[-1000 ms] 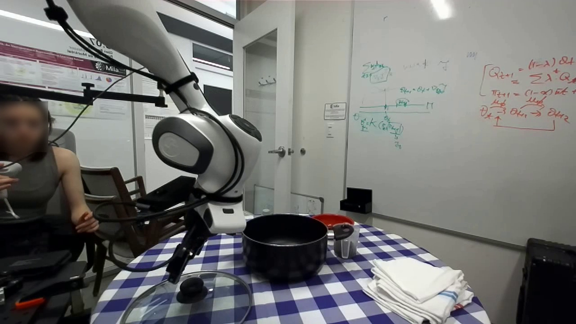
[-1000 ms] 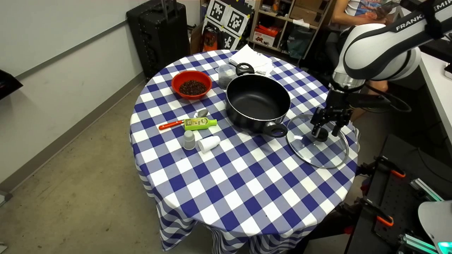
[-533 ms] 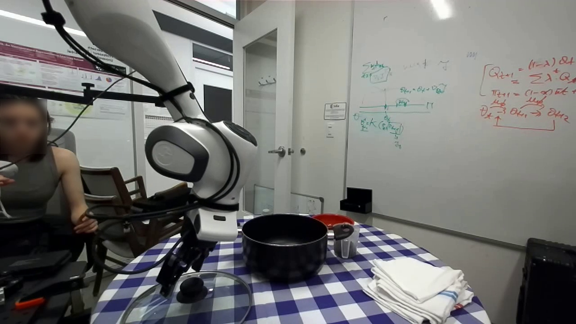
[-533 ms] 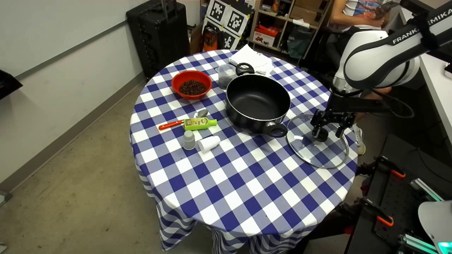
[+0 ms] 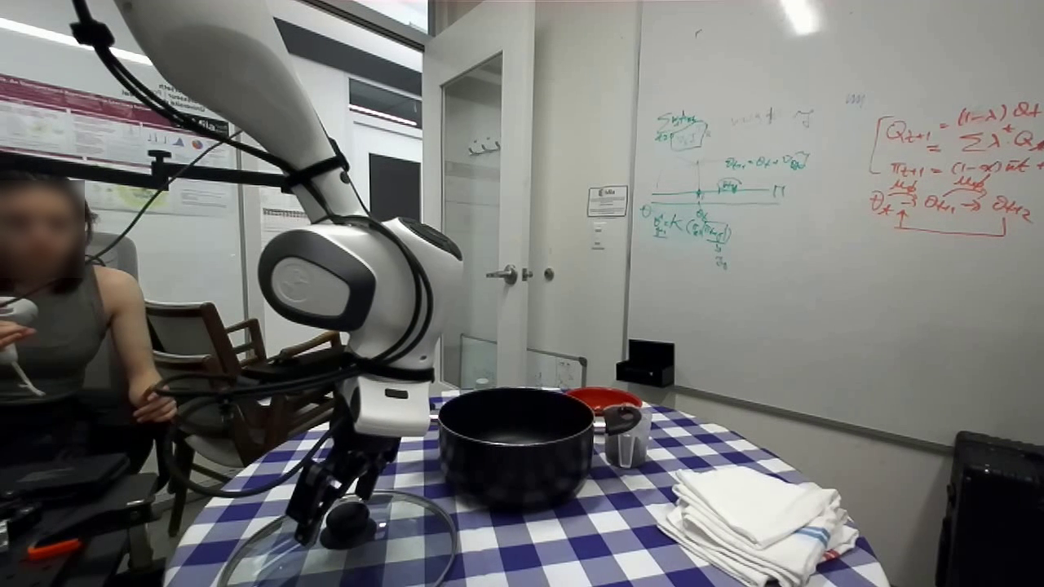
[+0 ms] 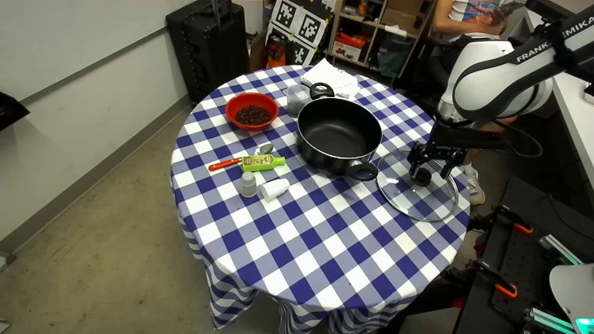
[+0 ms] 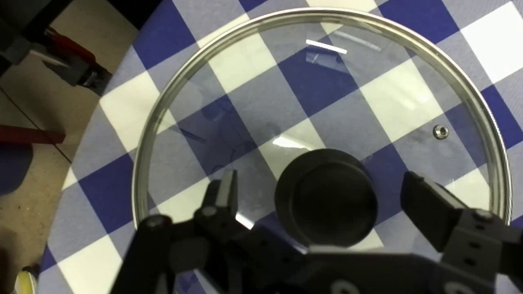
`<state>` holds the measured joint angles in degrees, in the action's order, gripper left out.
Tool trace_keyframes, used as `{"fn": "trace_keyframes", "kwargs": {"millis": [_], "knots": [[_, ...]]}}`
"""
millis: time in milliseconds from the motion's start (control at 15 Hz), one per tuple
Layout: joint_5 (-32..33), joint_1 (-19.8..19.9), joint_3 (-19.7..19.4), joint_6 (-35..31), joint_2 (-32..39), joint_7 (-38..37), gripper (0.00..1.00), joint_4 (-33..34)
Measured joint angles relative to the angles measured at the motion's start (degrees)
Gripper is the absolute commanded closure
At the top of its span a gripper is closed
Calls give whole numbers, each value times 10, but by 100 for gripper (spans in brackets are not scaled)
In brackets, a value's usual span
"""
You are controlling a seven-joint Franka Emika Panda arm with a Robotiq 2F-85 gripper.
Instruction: Put the lid on the pot
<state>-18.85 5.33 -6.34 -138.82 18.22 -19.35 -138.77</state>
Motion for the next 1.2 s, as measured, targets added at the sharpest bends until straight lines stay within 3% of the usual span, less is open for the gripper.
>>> {"fn": "trace_keyframes", "kwargs": {"millis": [267, 400, 867, 1200], "knots": [[0, -6, 1, -18, 2, 0, 0, 0], [0, -6, 1, -18, 2, 0, 26, 0], [0, -7, 3, -15, 5, 0, 75, 1], [0, -7, 3, -15, 4, 0, 75, 0]]}}
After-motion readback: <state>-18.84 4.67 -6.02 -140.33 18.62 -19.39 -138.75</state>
